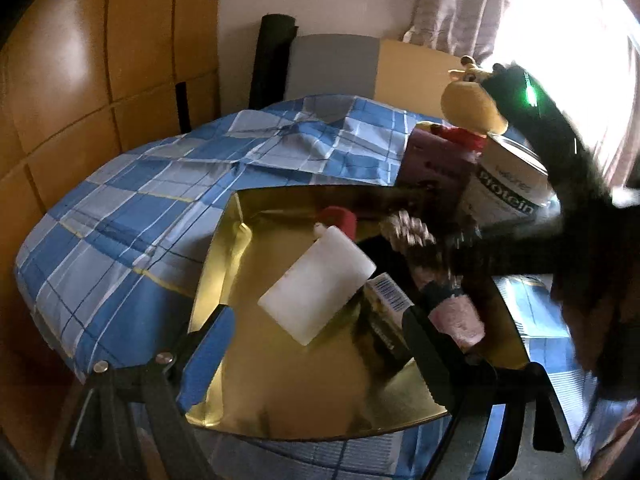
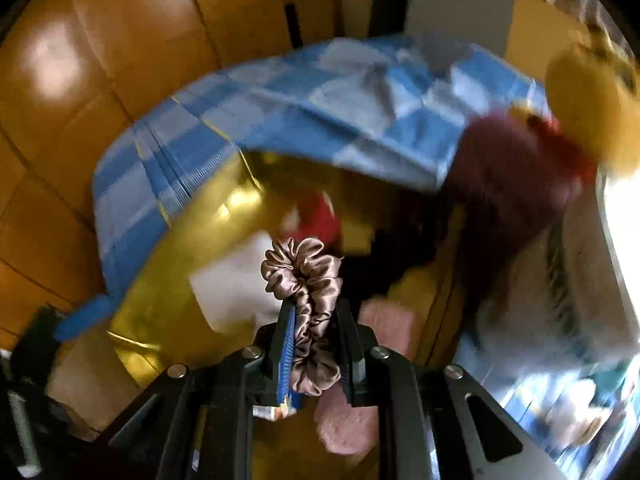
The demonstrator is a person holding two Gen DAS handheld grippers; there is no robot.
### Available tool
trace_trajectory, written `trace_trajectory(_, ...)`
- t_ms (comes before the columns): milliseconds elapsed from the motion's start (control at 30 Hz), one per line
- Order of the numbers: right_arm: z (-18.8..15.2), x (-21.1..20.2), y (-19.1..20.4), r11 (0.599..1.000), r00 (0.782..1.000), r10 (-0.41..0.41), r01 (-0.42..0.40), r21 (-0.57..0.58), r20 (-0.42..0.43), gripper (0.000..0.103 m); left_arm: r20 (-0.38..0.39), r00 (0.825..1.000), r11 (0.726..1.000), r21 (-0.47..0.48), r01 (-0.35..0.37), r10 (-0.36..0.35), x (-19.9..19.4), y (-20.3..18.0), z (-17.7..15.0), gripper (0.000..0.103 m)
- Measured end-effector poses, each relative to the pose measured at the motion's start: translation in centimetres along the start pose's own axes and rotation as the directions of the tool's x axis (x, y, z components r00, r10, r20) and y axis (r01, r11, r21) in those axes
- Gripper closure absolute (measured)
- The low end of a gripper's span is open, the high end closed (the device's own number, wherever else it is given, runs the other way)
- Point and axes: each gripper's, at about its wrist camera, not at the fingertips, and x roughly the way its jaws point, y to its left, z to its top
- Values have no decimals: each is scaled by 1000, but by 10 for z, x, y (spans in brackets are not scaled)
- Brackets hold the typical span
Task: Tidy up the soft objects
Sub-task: 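Carry the brown scrunchie into the gold tray and open the right tool, then move the left tool back to the bed and grasp the beige bandage roll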
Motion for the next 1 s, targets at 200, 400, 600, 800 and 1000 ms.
trace_trajectory(200,-18,18,-6,996,1000,17,-15,92,-14,69,-3,1000,999,-50,-18,18,-2,14,-3,11)
trace_trajectory(400,-28,-3,-15,989,998,38,-45,141,49,61,-7,999,997,-72,-35,35,-4,20,-6,11)
trace_trajectory(600,-40,-24,-20,988,994,21,-37,149,106,61,14,1000,999,-31,-22,23,-13,7,-2,11)
trace_trajectory(800,-62,-51,-29,990,987,-22,-1,141,161,61,35,999,999,48,4,-6,-22,-18,3,11)
trace_trajectory(1000,-89,-78,-56,981,977,-71,31,194,203,60,36,999,992,125,35,-40,-28,-46,2,11)
